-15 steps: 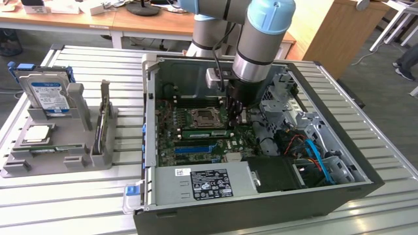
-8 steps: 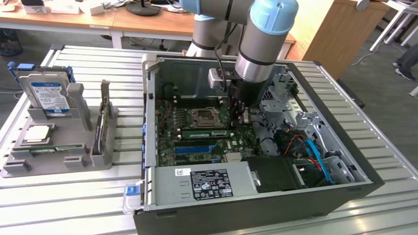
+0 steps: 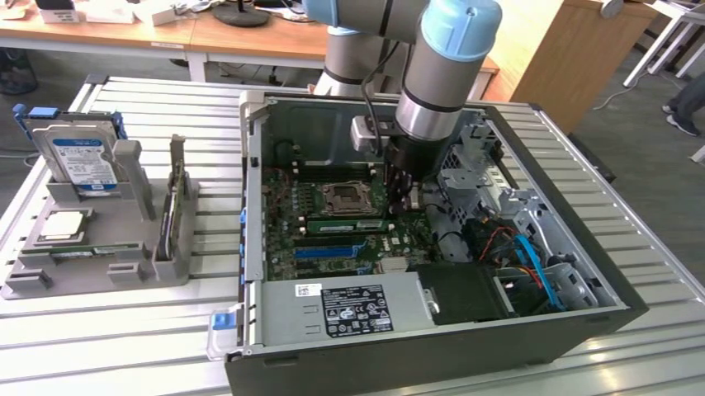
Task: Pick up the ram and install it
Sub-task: 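Press down the ram until it locks into place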
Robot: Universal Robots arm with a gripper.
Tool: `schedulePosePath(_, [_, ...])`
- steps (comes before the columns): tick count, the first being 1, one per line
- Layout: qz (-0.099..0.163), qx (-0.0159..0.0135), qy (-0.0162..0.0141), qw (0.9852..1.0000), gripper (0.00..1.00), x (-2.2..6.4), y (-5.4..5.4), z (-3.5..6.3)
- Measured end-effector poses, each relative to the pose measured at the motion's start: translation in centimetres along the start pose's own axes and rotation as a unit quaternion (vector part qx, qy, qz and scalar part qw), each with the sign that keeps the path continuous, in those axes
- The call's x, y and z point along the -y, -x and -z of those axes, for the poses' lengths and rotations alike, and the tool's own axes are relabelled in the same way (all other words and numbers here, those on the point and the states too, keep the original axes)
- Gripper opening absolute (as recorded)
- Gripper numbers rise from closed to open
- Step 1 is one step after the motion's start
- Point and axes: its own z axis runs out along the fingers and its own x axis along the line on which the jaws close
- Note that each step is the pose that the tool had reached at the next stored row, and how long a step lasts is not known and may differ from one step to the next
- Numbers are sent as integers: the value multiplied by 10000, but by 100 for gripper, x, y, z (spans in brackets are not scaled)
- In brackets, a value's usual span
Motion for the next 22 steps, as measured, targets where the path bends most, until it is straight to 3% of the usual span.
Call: schedulePosePath(22, [0,1,-11,10000,11,1,1,-50])
